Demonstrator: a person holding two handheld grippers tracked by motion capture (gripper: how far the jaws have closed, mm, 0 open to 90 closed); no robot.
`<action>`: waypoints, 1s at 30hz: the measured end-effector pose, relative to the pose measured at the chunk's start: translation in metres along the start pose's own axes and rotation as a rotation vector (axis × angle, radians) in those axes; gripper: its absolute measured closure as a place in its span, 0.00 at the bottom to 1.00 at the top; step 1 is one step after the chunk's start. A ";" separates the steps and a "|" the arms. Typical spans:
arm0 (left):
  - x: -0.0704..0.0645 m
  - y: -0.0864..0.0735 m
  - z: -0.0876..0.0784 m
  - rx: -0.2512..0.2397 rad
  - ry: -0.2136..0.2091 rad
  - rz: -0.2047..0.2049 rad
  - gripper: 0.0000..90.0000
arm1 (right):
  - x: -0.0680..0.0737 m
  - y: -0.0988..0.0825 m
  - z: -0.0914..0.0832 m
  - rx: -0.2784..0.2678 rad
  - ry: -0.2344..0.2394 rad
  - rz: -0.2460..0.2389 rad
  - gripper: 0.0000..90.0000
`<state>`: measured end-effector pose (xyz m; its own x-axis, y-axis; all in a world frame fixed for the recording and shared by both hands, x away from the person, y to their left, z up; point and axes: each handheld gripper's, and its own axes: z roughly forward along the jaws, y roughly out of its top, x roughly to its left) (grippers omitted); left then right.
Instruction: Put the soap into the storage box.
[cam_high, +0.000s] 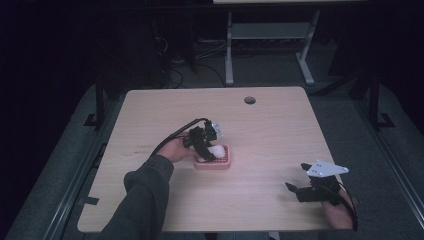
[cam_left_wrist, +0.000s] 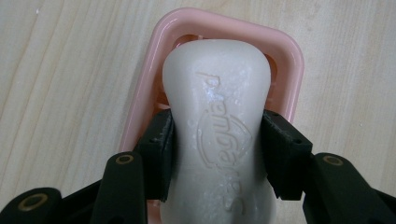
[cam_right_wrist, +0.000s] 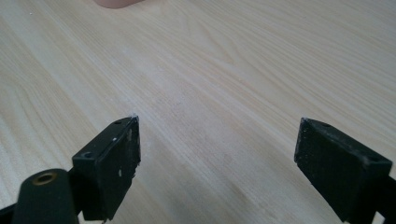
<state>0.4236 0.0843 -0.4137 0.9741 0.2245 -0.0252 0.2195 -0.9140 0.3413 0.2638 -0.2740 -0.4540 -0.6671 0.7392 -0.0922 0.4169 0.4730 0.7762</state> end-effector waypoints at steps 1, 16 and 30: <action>0.000 0.000 0.000 0.001 0.002 -0.001 0.54 | 0.000 0.000 0.000 0.000 0.000 0.000 0.15; 0.002 0.000 0.006 0.027 0.004 -0.006 0.54 | 0.000 0.000 0.001 0.005 0.003 -0.005 0.15; 0.000 0.001 0.007 0.027 0.022 0.004 0.54 | 0.001 0.001 0.002 0.006 0.008 -0.013 0.15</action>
<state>0.4241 0.0810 -0.4195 0.9737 0.2280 -0.0032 0.2173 -0.9237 0.3157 0.2647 -0.2719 -0.4540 -0.6772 0.7294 -0.0969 0.4123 0.4852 0.7711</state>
